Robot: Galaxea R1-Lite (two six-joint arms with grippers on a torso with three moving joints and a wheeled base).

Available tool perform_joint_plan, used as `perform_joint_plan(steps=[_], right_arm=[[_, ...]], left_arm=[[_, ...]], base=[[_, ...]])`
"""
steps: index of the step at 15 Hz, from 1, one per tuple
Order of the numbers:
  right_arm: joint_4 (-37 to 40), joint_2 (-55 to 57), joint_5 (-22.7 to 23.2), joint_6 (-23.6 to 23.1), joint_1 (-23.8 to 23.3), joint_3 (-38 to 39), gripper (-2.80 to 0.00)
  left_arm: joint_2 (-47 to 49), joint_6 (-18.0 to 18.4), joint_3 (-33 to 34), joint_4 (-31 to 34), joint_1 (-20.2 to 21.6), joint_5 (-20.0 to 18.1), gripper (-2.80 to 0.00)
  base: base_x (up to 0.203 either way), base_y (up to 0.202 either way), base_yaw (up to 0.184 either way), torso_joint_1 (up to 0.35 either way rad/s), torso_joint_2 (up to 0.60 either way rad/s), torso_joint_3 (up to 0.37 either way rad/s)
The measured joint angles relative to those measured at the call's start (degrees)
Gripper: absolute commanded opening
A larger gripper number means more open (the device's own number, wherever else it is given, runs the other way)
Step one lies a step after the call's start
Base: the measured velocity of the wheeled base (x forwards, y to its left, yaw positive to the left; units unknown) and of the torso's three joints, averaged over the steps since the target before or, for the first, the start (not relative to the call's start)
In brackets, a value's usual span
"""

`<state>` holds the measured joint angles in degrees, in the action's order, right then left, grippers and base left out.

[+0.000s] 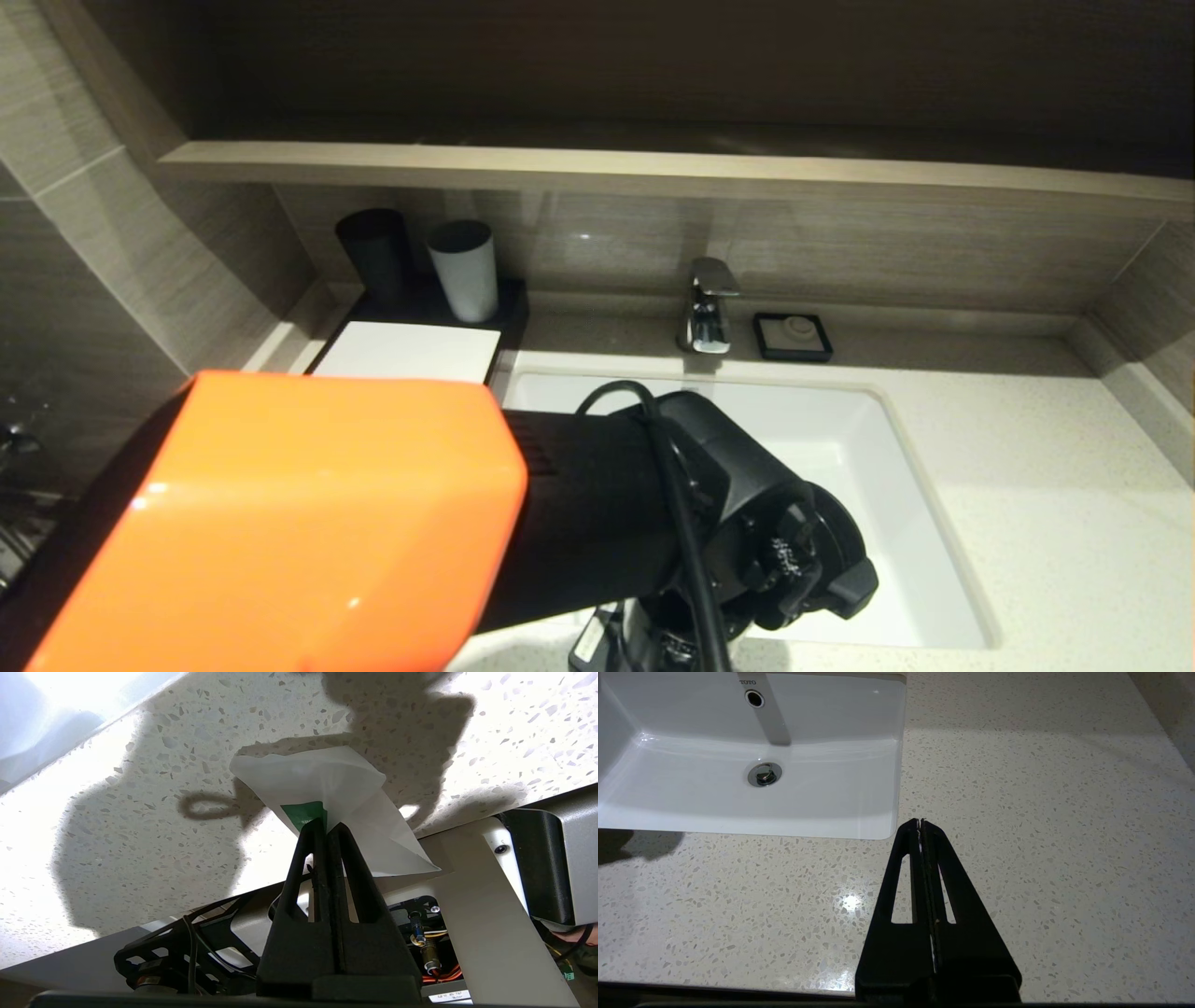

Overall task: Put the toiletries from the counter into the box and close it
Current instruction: Pick up the bathroom toiletry, then place the bathroom toiletry into the drawer

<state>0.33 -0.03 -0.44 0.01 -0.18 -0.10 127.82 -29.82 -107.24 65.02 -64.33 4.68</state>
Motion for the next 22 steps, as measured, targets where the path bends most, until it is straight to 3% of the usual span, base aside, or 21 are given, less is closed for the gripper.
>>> perform_joint_plan(steps=[4,13,17,22], right_arm=[[0.0,0.0,0.0,0.0,0.0,0.0,-2.80],[0.0,0.0,0.0,0.0,0.0,0.0,-2.80],[0.0,0.0,0.0,0.0,0.0,0.0,-2.80],[0.0,0.0,0.0,0.0,0.0,0.0,-2.80]], left_arm=[[-0.4,-0.2,-0.4,0.4,0.0,0.0,-2.80],[-5.9,-0.1,-0.7,8.3,1.3,0.5,-2.80],[-8.7,0.2,-0.8,9.0,6.1,1.2,-2.80],[-10.7,2.6,-0.9,9.0,15.4,3.1,-2.80]], base=[[0.000,0.000,0.000,0.000,0.00,0.000],[0.000,0.000,0.000,0.000,0.00,0.000],[0.000,0.000,0.000,0.000,0.00,0.000],[0.000,0.000,0.000,0.000,0.00,0.000]])
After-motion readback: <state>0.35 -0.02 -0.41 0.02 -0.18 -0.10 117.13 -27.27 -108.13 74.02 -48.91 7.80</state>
